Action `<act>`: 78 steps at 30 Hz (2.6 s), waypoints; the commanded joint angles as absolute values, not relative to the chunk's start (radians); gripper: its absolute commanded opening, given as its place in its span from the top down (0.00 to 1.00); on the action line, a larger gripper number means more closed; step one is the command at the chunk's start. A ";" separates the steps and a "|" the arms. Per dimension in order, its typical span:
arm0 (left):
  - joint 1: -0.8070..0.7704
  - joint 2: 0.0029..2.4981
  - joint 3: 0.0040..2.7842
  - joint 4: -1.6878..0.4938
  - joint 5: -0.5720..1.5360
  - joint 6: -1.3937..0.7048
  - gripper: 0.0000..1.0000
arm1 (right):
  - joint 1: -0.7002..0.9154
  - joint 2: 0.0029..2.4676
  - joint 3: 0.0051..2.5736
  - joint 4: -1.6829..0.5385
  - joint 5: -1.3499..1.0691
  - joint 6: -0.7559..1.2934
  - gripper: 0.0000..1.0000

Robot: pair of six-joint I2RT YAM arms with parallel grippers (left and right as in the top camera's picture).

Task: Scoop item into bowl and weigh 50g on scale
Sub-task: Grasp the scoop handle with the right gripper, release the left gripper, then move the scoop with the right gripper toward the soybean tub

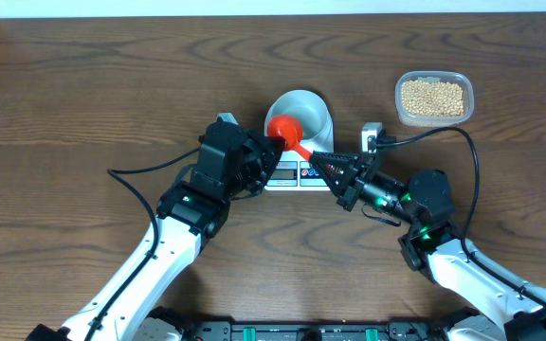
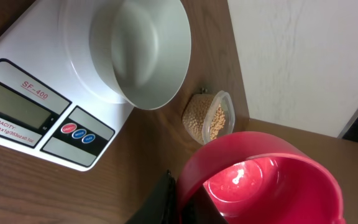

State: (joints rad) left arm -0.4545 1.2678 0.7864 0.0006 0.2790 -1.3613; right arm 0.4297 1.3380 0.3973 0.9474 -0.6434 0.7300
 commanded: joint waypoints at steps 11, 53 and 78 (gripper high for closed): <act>-0.457 1.274 0.810 0.001 0.288 -1.356 0.93 | 0.436 1.343 0.417 0.947 -0.650 0.716 0.94; -0.455 1.273 0.810 0.052 0.216 -0.981 0.68 | 0.321 1.343 0.427 0.848 -0.567 0.687 0.99; -0.455 1.274 0.809 -0.142 -0.263 -0.789 0.02 | 0.242 1.343 0.431 0.947 -0.391 0.579 0.99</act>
State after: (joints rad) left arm -0.4545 1.2682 0.7872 -0.1020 -0.1993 -0.8036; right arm 0.2470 1.3392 0.4099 0.9321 -0.4946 0.6052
